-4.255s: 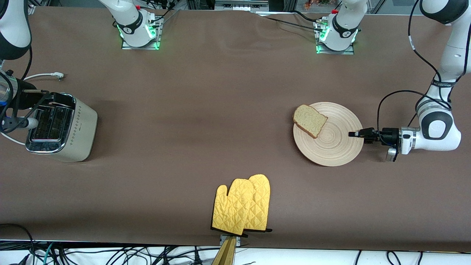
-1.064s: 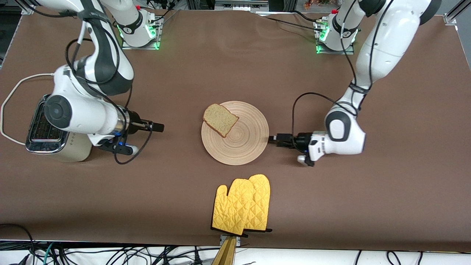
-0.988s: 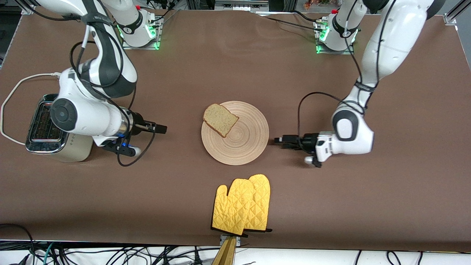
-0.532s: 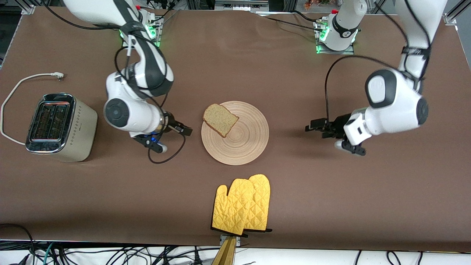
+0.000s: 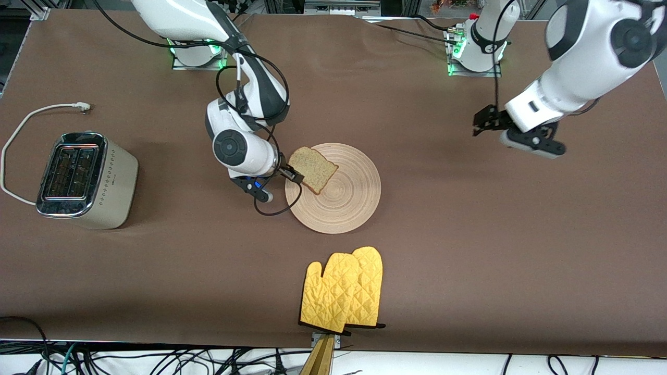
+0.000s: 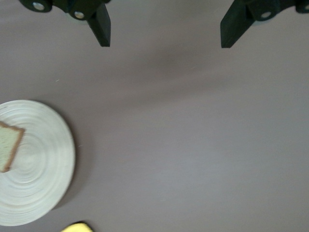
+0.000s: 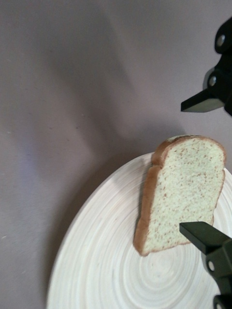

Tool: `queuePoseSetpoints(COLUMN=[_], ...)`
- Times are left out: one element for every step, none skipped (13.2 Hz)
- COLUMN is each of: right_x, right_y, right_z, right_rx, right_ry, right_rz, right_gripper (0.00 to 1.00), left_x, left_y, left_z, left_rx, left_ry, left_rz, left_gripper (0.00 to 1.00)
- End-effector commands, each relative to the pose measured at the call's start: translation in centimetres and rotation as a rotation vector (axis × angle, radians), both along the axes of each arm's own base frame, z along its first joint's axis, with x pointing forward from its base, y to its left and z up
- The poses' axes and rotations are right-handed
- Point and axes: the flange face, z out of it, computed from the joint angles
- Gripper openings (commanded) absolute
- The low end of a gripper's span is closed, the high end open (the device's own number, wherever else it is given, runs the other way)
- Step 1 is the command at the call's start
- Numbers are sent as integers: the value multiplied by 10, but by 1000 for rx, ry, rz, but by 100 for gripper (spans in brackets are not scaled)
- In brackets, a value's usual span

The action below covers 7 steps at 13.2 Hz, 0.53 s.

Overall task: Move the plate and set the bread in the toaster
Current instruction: 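Lower the right gripper onto the bread slice while the left withdraws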

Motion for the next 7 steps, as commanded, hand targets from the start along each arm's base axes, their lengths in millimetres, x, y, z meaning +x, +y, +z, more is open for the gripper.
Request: queuePoseSetpoints(right_x=[-13, -18, -23, -29, -36, -39, -41], right_y=[9, 12, 15, 21, 28, 29, 28], right_z=[-8, -10, -14, -16, -18, -23, -25], right_rx=[-9, -15, -23, -30, -36, -45, -50], right_ry=[28, 41, 56, 69, 80, 96, 107], right_rz=[1, 11, 20, 35, 48, 52, 55], right_gripper=[100, 100, 100, 100, 100, 100, 100], left_x=[9, 14, 19, 23, 24, 27, 27], left_y=[36, 57, 77, 85, 85, 84, 85], left_z=[54, 61, 70, 75, 82, 88, 93], left_rx=[56, 49, 44, 45, 49, 57, 76], left_ry=[-3, -13, -24, -8, 34, 80, 96], left_rz=[37, 71, 101, 110, 119, 139, 187], left_gripper=[100, 100, 100, 100, 100, 100, 100])
